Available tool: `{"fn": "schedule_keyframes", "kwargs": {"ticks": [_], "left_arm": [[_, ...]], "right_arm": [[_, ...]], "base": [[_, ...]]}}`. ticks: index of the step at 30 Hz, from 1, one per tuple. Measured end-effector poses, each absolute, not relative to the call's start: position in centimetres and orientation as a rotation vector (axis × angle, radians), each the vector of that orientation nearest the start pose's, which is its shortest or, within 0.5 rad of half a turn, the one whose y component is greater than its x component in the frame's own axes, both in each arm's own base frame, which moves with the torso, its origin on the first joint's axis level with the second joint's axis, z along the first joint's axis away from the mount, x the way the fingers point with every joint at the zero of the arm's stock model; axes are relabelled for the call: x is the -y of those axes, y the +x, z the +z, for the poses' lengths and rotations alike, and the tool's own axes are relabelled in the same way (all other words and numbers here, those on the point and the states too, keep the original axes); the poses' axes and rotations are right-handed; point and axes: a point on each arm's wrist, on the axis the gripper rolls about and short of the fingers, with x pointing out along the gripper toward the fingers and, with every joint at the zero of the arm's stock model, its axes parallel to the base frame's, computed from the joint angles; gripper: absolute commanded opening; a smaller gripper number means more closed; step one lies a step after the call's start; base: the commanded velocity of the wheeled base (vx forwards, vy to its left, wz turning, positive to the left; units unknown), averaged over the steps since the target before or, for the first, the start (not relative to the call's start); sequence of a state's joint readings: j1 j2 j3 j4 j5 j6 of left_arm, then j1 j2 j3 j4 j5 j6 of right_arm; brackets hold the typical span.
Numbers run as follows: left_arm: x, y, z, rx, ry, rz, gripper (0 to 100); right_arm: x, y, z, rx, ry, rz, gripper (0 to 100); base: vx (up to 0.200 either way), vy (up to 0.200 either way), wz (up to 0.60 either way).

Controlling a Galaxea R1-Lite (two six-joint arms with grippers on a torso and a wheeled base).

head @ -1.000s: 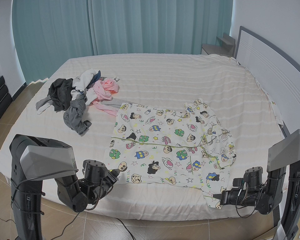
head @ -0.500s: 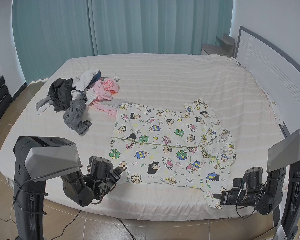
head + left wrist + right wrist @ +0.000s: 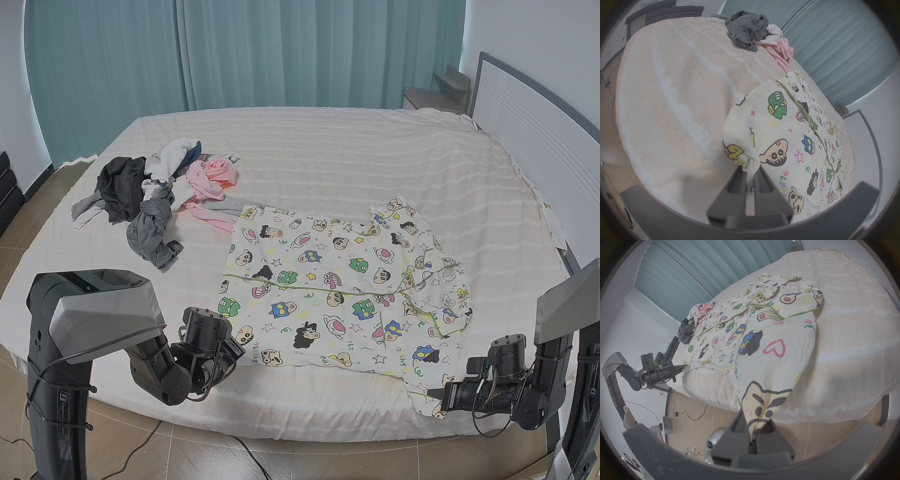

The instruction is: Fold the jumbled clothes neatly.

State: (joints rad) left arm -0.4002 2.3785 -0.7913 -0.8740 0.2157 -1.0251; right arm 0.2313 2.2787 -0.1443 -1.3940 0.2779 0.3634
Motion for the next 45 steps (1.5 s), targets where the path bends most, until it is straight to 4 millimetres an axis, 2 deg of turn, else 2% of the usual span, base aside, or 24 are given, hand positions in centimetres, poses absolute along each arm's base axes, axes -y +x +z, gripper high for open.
{"fn": "schedule_keyframes", "kwargs": {"ticks": [8, 19, 32, 41, 45], "left_arm": [[13.4, 33.1, -3.1, -0.707, -0.752, 0.190, 0], [13.5, 33.5, -1.3, -0.637, -0.780, 0.148, 0], [13.2, 32.7, -1.6, -0.656, -0.766, 0.160, 0], [13.1, 31.8, -1.3, -0.666, -0.771, 0.163, 0], [13.9, 30.7, -1.2, -0.690, -0.793, 0.155, 0]], "right_arm": [[-6.0, 23.1, -2.8, -0.832, 0.358, 0.339, 0], [-5.9, 22.8, -2.7, -0.838, 0.358, 0.337, 0], [-5.8, 22.3, -2.4, -0.839, 0.358, 0.337, 0], [-5.6, 21.7, -1.8, -0.837, 0.359, 0.338, 0], [-5.5, 21.3, -1.5, -0.836, 0.361, 0.337, 0]], "base": [[0.000, 0.000, 0.00], [0.036, 0.000, 0.00], [0.200, 0.000, 0.00], [0.000, 0.000, 0.00], [0.000, 0.000, 0.00]]}}
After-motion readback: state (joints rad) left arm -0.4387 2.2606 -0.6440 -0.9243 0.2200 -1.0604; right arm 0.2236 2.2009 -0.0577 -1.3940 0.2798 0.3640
